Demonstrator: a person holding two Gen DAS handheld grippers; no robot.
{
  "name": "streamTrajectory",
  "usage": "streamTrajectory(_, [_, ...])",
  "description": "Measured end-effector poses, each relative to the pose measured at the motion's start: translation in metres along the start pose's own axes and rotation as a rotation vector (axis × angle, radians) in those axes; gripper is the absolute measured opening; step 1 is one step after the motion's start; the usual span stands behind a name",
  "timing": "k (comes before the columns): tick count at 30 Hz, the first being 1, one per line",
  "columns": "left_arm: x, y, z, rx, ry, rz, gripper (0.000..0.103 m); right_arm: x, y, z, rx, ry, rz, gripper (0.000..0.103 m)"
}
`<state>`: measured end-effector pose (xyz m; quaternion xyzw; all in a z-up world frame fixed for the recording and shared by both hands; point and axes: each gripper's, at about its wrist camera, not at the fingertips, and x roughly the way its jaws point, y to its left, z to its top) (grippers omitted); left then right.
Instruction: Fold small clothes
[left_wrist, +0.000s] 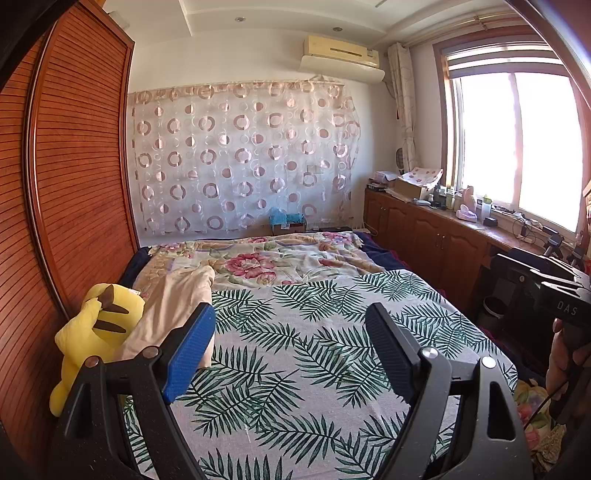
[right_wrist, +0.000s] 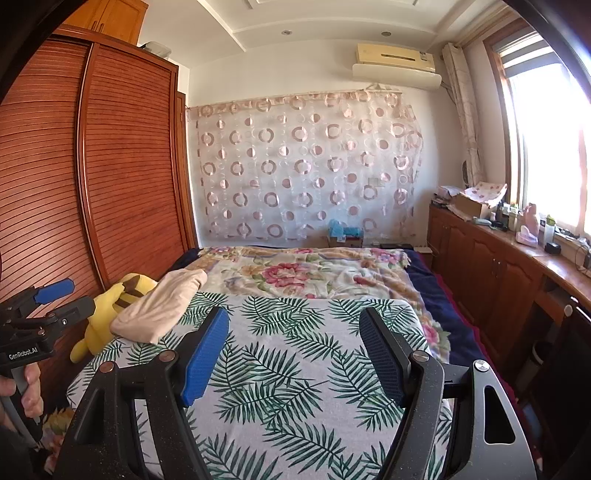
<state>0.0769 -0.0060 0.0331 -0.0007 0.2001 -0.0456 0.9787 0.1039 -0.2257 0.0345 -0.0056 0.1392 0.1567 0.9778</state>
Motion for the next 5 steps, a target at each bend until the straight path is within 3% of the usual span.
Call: streamTrajectory(5, [0.0, 0.0, -0.0002, 0.0, -0.001, 0.002, 0.084, -0.0007, 0.0003, 0.0002, 0.002, -0.001, -0.001, 0.075])
